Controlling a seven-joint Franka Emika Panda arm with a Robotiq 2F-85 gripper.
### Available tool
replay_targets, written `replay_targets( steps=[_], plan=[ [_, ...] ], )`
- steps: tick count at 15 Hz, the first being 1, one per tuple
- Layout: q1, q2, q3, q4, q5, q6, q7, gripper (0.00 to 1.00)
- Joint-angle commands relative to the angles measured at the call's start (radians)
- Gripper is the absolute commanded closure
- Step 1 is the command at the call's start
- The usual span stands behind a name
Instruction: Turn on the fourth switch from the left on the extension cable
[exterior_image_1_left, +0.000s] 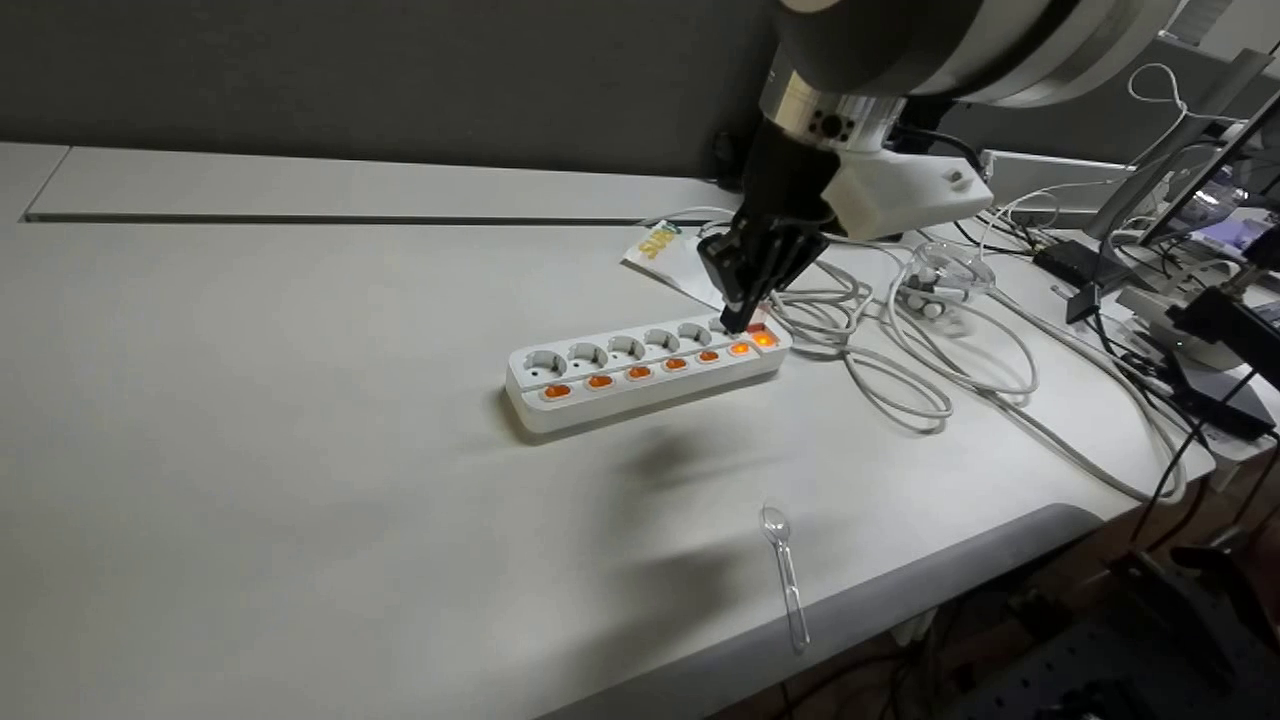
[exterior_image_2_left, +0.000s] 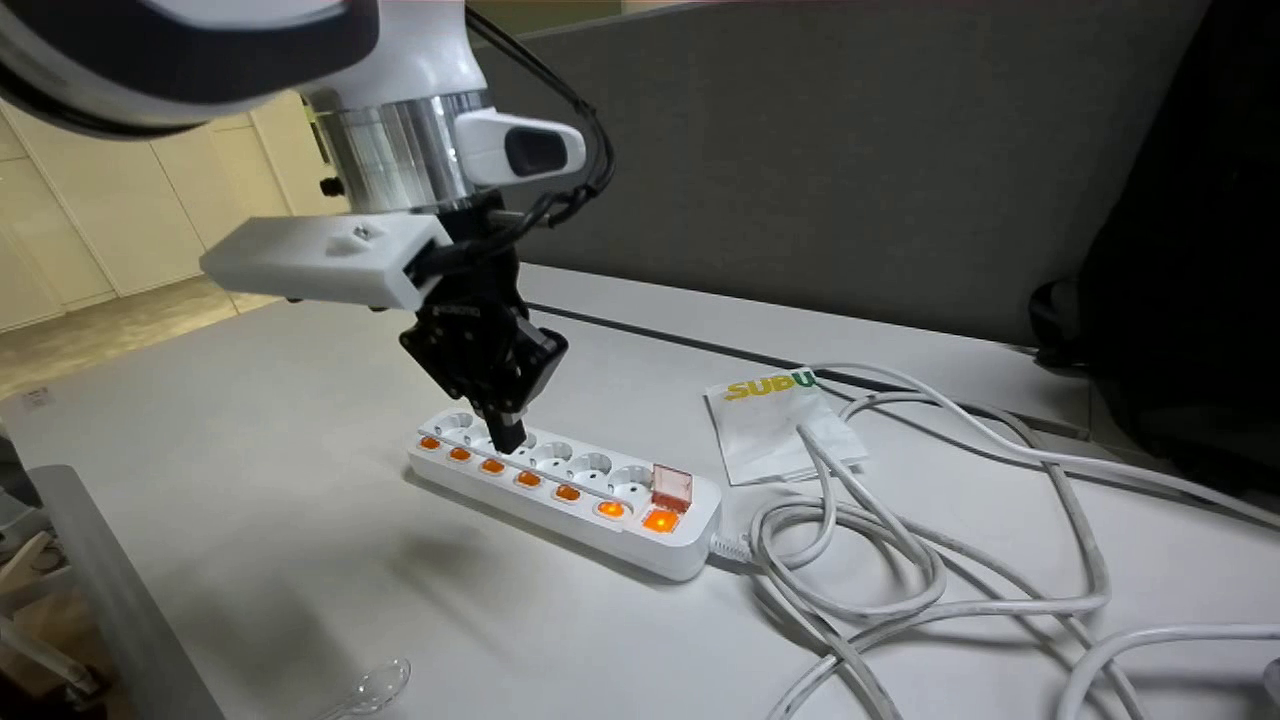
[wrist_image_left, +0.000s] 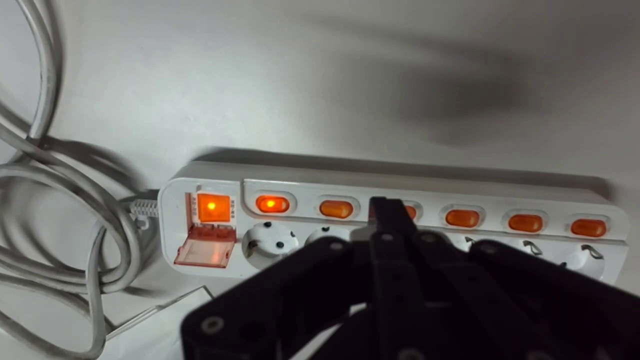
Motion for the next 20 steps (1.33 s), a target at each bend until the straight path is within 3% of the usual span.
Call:
replay_targets(
  steps=[1, 8, 14, 20],
  plan=[
    [-0.013, 0.067, 0.004, 0.024, -0.002, 0.053, 0.024, 1.0],
    [-0.055, 0.179, 0.064, 0.047, 0.047, 0.206, 0.001, 1.0],
    [-0.102, 0.227, 0.154, 0.08, 0.096, 0.234, 0.0, 1.0],
    [-0.118, 0.237, 0.168, 0.086, 0.105, 0.234, 0.008, 1.0]
  ],
)
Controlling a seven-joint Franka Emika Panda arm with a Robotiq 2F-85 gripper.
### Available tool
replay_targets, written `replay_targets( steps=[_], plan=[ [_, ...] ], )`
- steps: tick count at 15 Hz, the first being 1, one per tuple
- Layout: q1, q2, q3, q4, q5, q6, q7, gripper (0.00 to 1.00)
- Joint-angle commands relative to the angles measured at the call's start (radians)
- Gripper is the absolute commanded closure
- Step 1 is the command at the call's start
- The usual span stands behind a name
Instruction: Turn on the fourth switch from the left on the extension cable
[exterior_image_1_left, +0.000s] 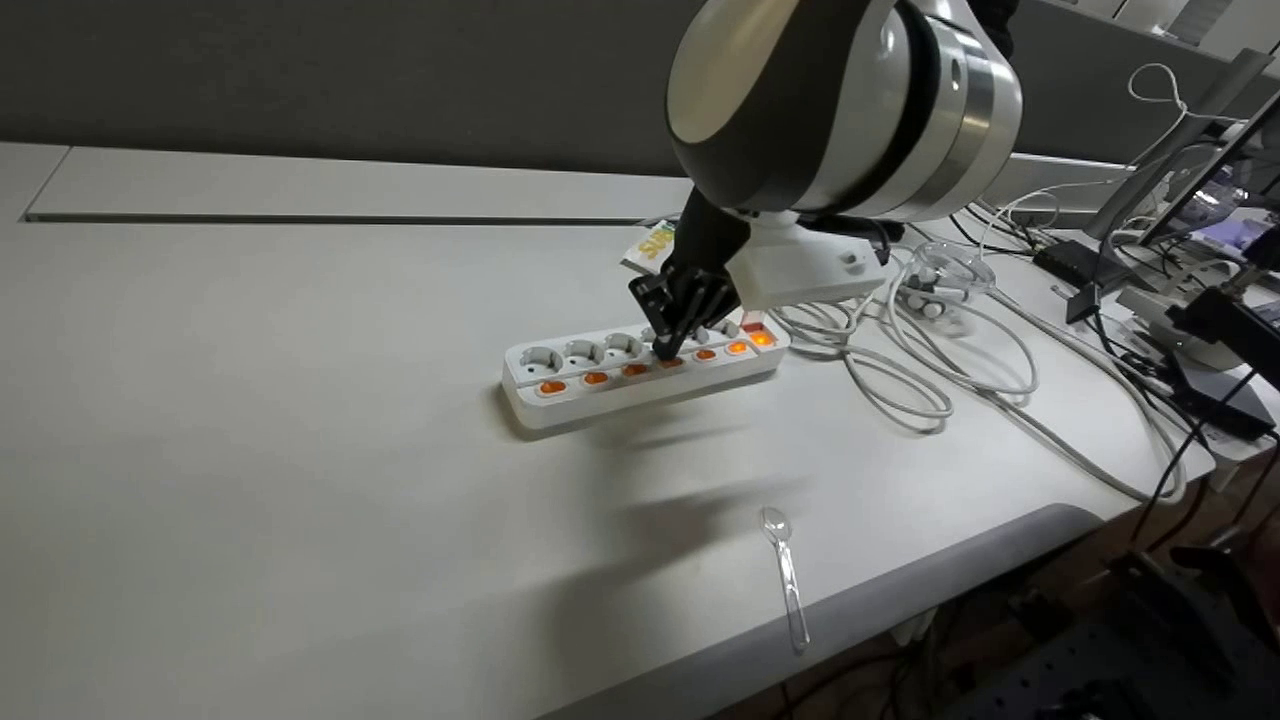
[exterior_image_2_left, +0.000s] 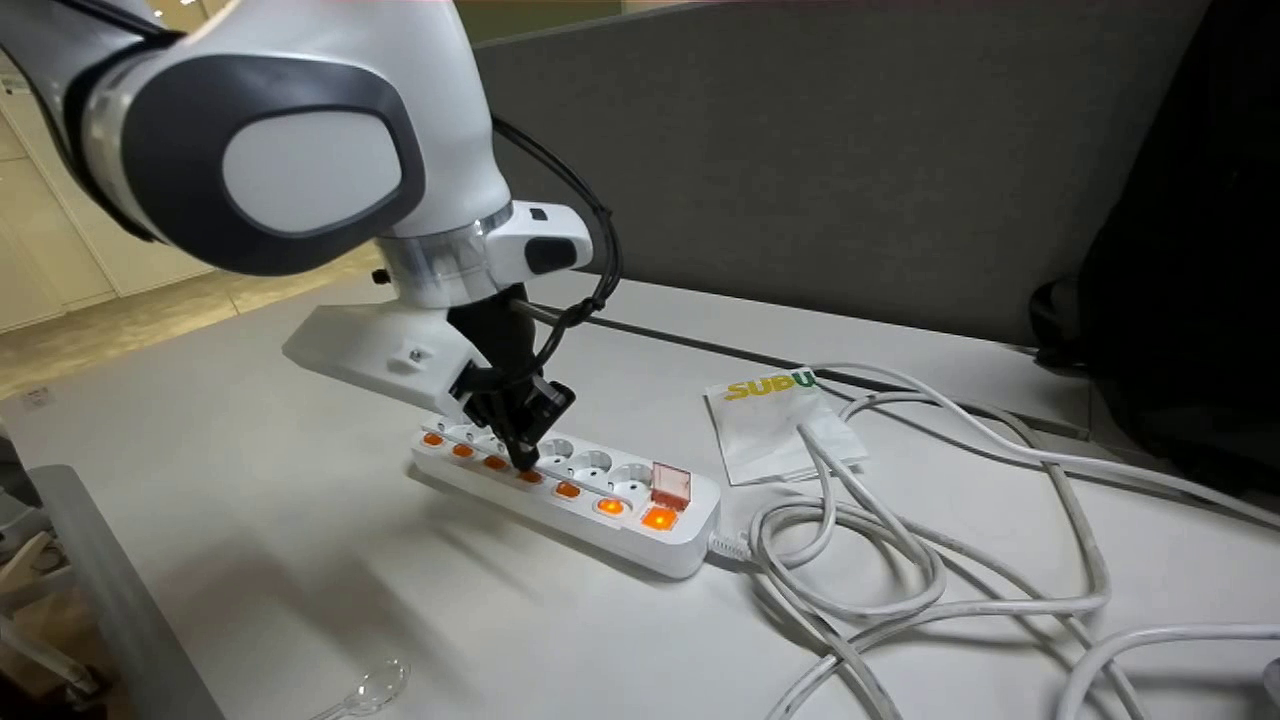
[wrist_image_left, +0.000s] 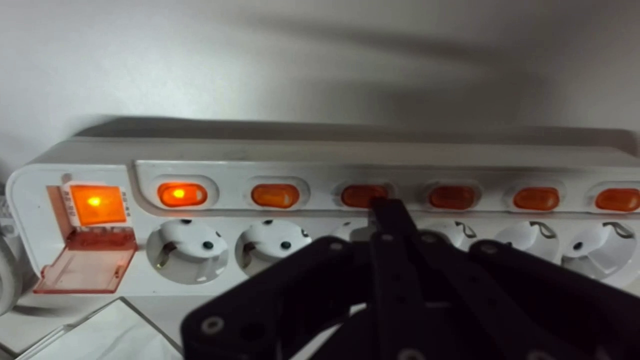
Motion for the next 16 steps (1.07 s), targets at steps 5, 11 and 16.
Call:
replay_targets(
  steps=[5, 11, 16],
  plan=[
    [0.005, 0.019, -0.021, -0.016, -0.015, 0.054, 0.021, 1.0],
    [0.075, 0.05, -0.096, -0.087, -0.033, 0.24, 0.078, 1.0],
    [0.079, 0.056, -0.093, -0.111, -0.008, 0.258, 0.138, 1.0]
  ],
)
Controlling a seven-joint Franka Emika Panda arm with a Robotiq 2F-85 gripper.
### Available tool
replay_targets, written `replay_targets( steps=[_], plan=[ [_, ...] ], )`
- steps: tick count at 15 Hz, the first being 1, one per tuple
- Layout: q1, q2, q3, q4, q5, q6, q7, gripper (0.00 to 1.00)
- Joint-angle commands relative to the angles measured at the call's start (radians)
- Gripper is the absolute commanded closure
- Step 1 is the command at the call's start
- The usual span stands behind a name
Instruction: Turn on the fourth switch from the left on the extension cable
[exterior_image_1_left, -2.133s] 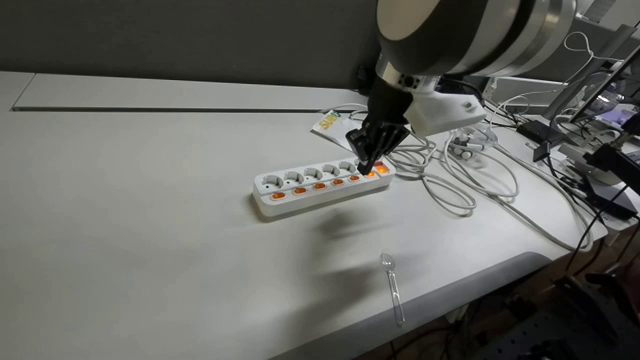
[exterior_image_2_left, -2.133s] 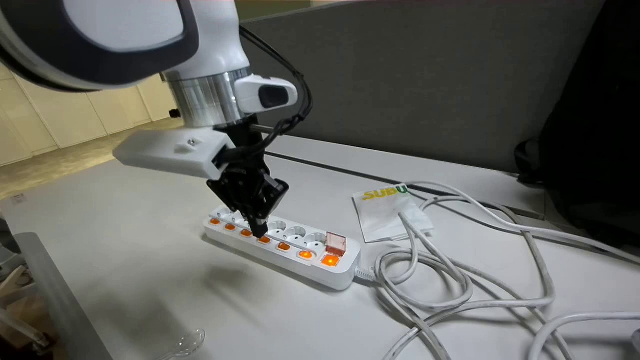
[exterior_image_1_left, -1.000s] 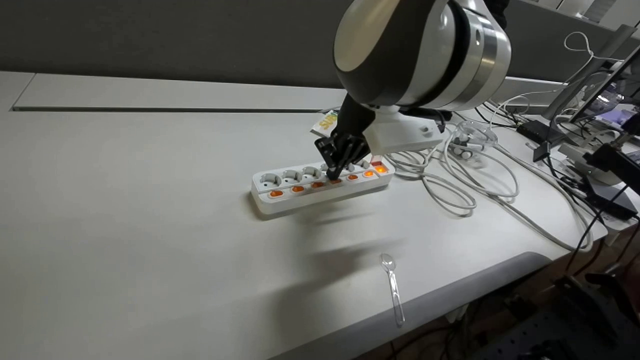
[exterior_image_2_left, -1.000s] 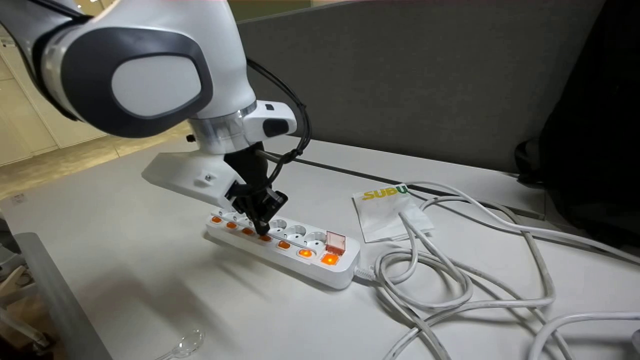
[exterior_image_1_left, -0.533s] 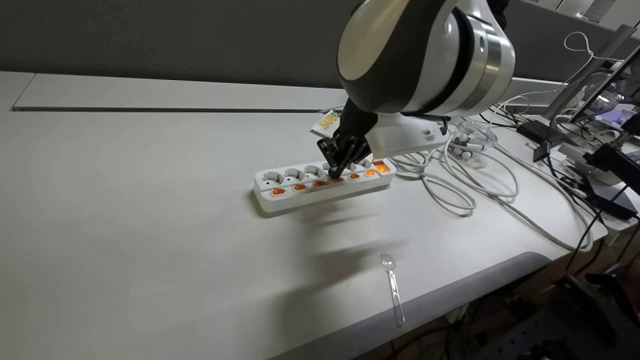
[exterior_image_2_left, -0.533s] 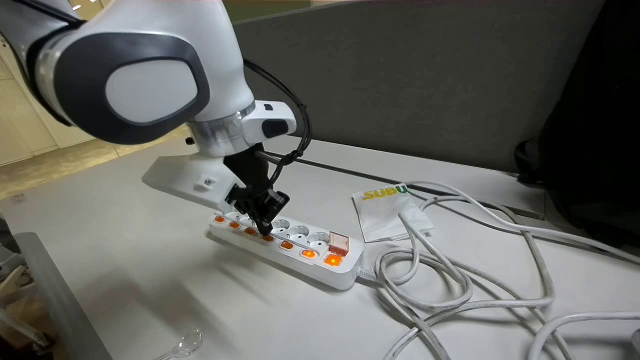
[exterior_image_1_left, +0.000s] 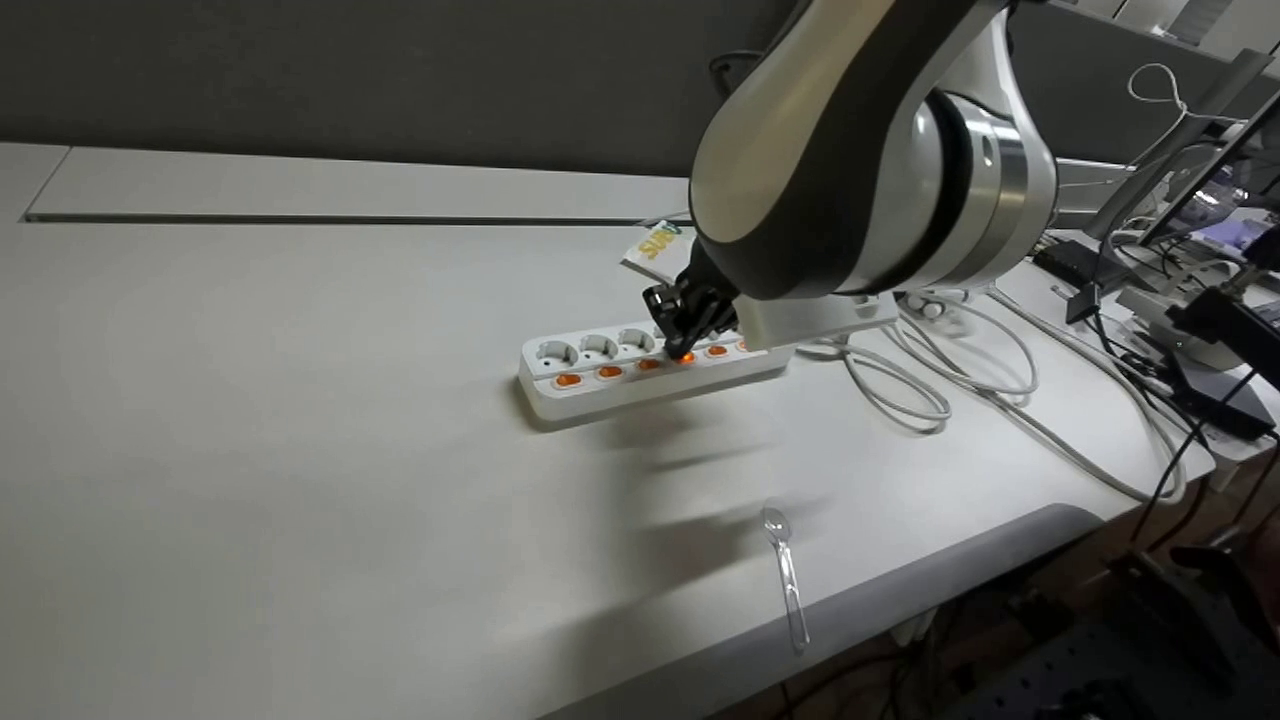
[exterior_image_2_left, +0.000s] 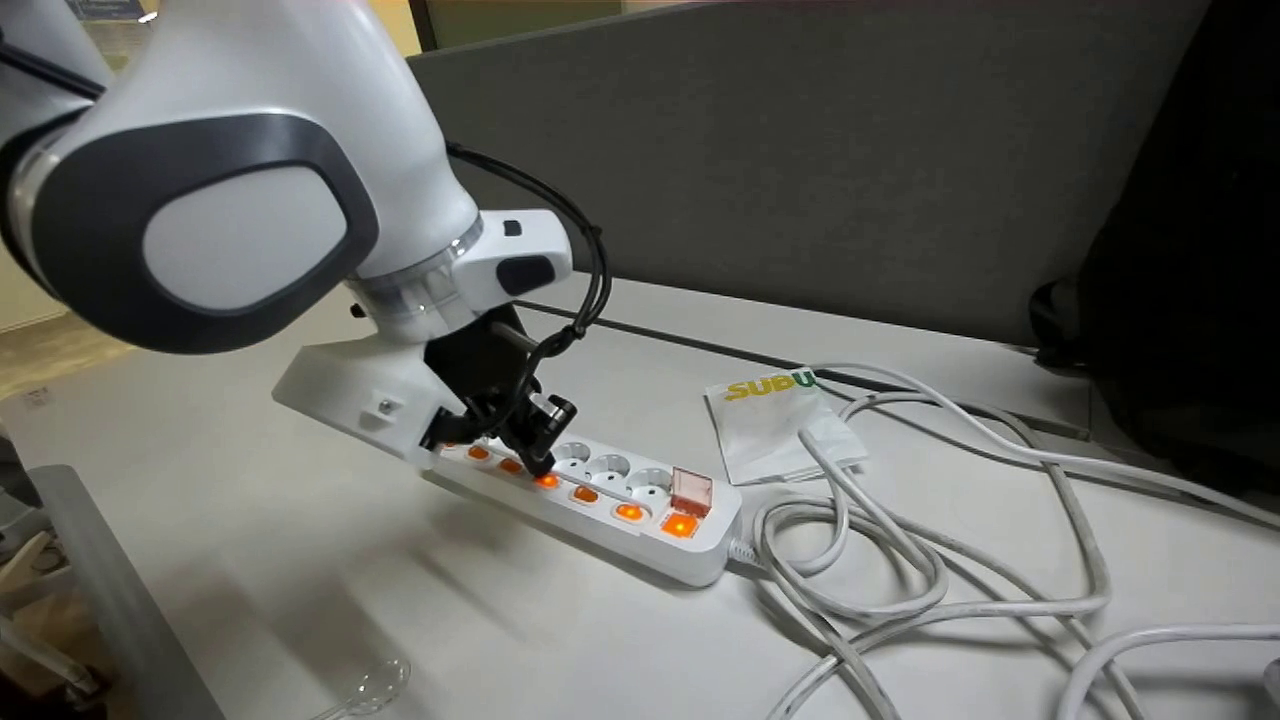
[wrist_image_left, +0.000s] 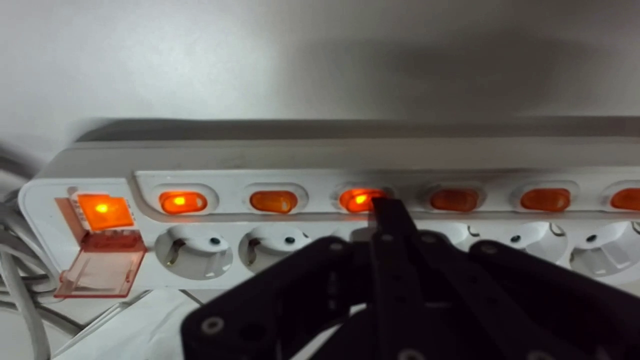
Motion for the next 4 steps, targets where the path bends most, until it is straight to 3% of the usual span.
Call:
replay_targets(
  steps=[1, 4],
  plan=[
    [-0.004, 0.035, -0.001, -0.011, 0.012, -0.025, 0.093, 1.0],
    [-0.016, 0.004, 0.011, -0.002, 0.05, -0.096, 0.161, 1.0]
  ],
)
